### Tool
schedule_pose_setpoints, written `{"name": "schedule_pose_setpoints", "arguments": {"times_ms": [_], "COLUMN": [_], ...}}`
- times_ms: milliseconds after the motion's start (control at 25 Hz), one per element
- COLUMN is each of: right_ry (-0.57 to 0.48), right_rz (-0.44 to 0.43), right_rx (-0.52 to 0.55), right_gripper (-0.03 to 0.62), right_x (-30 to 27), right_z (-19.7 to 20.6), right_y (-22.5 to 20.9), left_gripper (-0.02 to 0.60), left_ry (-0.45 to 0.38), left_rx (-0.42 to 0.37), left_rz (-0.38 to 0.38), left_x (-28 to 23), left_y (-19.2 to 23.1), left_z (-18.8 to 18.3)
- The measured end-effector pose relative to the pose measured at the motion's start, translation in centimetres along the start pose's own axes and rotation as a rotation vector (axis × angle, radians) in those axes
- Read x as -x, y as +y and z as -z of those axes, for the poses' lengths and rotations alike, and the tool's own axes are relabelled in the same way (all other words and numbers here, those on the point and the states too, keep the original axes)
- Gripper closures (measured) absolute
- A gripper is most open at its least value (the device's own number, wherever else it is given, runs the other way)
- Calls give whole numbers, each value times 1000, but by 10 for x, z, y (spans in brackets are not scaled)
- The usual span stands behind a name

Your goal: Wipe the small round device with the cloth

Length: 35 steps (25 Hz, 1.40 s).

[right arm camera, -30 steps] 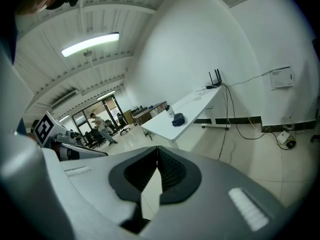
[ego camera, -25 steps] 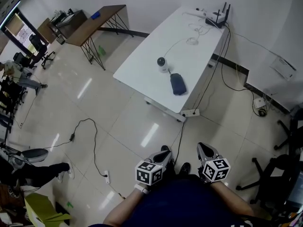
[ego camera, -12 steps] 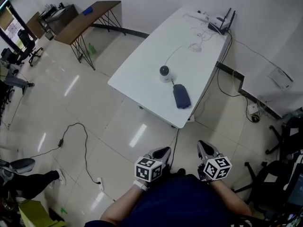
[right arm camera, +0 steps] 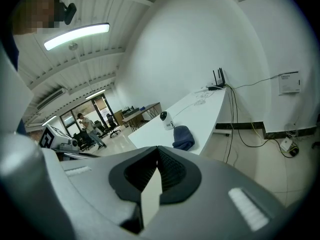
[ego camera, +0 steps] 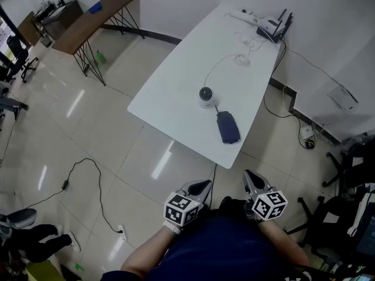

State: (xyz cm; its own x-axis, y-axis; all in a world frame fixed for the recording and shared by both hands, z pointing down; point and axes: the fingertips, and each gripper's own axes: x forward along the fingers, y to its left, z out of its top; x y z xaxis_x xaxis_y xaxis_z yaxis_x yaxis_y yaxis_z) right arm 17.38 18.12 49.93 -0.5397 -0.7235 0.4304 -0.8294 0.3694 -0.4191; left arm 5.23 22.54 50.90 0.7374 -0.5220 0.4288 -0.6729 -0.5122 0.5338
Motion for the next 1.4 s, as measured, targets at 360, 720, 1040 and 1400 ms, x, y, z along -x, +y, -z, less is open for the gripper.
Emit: {"name": "schedule_pose_setpoints", "arguments": {"times_ms": [360,720,1040,1400], "right_ry": [-1,110,332,521], "right_rz": [-62,-187,-246,-312], "right_rx": [-22,-9,7,-70], "right_gripper": [582,536,445,367], "right_x": [-58,-128,-184,-222], "right_z": [-27,-57,-39,-7], "right_y": [-19,-54,-95,-104], "left_gripper": [578,574,517,517], "left_ry": [-7,-55,-95,-108], "left_rx": [8,27,69,137], "left_rz": [-73,-246,-327,-422], "left_x": [-31,-71,-111,-113], "left_y": [35,69,76,85], "left_z": [-30,-91,-128,-127]}}
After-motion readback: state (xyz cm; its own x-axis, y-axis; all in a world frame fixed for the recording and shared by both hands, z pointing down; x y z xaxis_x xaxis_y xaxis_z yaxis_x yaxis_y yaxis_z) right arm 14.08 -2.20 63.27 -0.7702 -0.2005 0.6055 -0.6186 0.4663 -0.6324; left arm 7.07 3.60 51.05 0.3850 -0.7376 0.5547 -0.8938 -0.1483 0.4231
